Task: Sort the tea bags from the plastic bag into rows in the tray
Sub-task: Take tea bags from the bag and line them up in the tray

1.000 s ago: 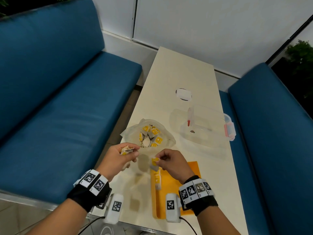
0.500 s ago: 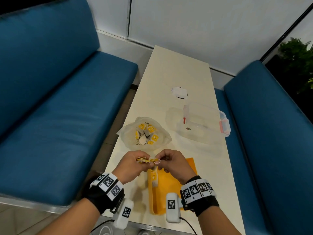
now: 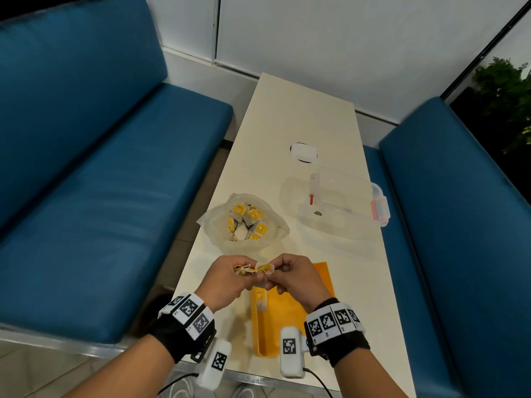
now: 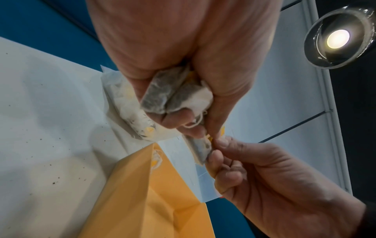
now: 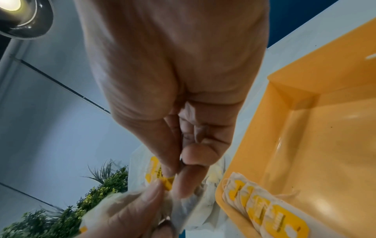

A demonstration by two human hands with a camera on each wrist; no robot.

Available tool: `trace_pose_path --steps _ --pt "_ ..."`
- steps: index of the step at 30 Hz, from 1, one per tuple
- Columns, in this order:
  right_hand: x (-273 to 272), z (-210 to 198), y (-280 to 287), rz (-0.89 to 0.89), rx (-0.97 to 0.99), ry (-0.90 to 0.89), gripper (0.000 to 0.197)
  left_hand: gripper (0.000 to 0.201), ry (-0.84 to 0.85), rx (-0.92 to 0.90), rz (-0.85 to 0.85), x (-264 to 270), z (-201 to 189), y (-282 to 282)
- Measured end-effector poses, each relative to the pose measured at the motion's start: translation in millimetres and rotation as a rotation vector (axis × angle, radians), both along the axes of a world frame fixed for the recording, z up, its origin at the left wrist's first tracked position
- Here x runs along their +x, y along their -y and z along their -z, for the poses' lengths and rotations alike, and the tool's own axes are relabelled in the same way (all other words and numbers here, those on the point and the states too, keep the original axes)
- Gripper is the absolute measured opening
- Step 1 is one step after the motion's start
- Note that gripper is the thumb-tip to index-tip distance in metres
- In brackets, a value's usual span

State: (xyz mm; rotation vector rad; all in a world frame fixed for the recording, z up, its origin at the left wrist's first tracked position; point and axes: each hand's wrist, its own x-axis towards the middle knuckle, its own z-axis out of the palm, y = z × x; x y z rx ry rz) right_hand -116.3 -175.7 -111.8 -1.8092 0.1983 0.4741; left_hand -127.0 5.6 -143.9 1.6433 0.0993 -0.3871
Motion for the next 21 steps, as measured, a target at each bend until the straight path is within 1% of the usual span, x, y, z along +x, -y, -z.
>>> trace_pose_path --steps 1,4,8,11,13,16,18,21 --pt "0 3 4 0.003 -0.012 -0.006 0.005 0.012 -0.003 -0.001 -0.013 0 1 -1" --pt "0 16 21 0.005 -0.085 -0.063 0.012 0.013 -0.026 0.024 -0.061 -1 8 -5" --pt "-9 36 31 -0.098 -0.206 -0.261 0.018 0.012 -0.071 0.068 -0.085 -4 26 -7" --pt "-12 52 26 -0.139 -0.276 -0.358 0.021 0.025 -0.106 0.116 -0.086 -7 40 -2" --pt "-10 59 19 -0.168 -0.305 -0.375 0.019 0.038 -0.127 0.146 -0.058 -8 47 2" --pt "-9 66 10 -0.155 -0.327 -0.386 0.020 0.052 -0.138 0.193 -0.015 -10 53 9" --pt "-9 68 4 -0.137 -0.344 -0.377 0.019 0.054 -0.142 0.205 -0.013 -10 56 11" --pt "-11 71 -2 -0.109 -0.370 -0.362 0.019 0.053 -0.144 0.209 -0.011 -9 60 14"
